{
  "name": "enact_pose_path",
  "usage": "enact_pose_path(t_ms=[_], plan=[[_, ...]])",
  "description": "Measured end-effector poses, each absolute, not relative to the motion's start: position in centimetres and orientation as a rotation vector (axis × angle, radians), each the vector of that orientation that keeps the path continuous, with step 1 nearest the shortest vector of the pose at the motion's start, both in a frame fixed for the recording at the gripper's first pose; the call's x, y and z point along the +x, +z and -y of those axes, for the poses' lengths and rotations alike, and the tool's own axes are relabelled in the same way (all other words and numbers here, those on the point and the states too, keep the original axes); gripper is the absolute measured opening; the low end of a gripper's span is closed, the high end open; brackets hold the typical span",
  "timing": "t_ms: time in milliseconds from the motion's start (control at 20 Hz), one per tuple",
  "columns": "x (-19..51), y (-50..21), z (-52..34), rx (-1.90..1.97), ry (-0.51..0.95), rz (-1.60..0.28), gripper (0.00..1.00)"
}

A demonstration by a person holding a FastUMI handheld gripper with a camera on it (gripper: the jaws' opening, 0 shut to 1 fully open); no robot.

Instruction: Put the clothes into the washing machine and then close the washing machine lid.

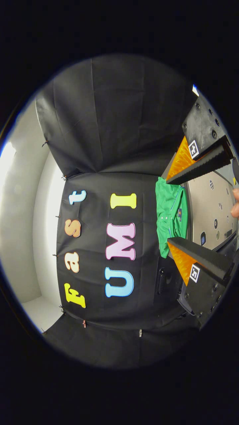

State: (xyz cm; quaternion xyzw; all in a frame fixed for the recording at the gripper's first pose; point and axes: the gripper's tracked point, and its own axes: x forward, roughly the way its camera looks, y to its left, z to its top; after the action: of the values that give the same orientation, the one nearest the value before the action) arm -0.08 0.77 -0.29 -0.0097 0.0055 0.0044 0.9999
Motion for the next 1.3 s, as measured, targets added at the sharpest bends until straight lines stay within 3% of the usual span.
enact_pose_path(t_ms=[350,750,1300], plan=[[2.6,0.6,-1.4,0.002,0.034,-0.017,0.99],[11.8,2.2,-2.3,0.023,0.106,-0.083,0.98],[27.2,-6.7,-4.6,-0.084,0.141,-0.502,0.99]])
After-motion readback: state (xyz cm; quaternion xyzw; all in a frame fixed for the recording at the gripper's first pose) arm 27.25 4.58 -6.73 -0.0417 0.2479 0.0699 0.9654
